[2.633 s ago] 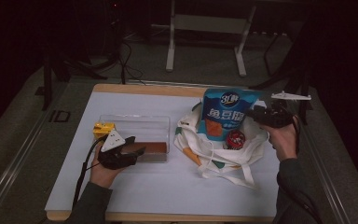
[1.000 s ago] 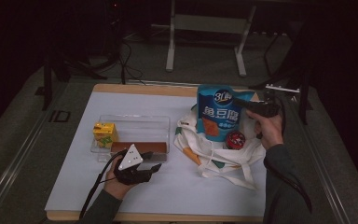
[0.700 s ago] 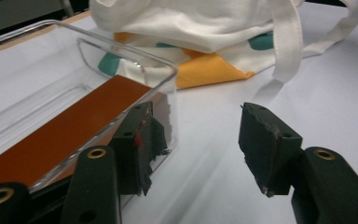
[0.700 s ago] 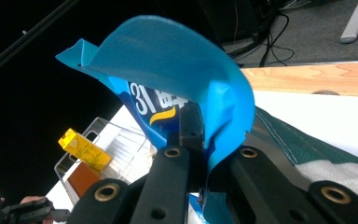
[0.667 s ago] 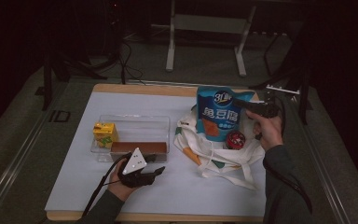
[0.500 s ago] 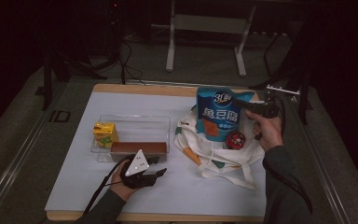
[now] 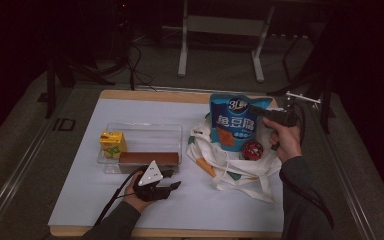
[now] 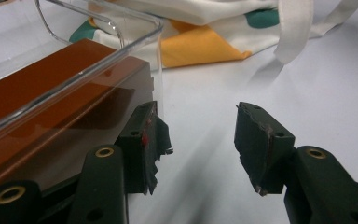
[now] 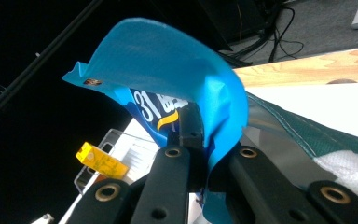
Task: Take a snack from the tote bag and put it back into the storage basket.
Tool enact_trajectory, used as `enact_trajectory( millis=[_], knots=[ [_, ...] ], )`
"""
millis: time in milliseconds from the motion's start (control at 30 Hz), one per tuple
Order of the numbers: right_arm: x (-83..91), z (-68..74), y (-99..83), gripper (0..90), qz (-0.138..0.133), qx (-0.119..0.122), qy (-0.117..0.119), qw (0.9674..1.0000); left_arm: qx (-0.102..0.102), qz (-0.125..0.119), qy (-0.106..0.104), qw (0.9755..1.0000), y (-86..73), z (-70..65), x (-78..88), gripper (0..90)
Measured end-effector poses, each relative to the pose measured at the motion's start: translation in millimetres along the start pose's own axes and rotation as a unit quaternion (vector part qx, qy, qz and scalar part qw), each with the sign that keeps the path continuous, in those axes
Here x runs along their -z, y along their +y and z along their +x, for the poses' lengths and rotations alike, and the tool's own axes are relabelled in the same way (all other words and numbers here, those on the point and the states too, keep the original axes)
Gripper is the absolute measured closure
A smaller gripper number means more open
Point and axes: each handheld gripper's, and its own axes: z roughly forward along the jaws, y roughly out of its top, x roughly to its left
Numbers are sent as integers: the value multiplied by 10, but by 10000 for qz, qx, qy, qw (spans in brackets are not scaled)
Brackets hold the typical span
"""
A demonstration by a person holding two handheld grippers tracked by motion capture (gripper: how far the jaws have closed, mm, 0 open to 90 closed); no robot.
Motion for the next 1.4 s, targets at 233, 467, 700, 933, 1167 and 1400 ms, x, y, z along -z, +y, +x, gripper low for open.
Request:
enact_trajectory(
  millis=[233,467,700,933,1167,1400],
  knots=[
    [-3,-18,-18,885,-75,-208,86,9997,-96,63,60,9999,-1,-20,-14,500],
    [-11,-13,-16,884,-91,-354,110,9993,-143,96,70,9998,0,-36,-26,498],
    [-16,3,-8,886,-196,-414,222,9987,-114,104,48,9999,1,-25,-24,489],
    [13,61,8,885,-270,-368,252,9986,-137,147,35,9998,4,-30,-33,481],
    [53,104,45,886,-370,-354,322,9982,-120,145,23,9998,4,-25,-33,480],
    [82,180,94,885,-455,-325,449,9974,-103,146,24,9998,4,-22,-34,472]
  ],
)
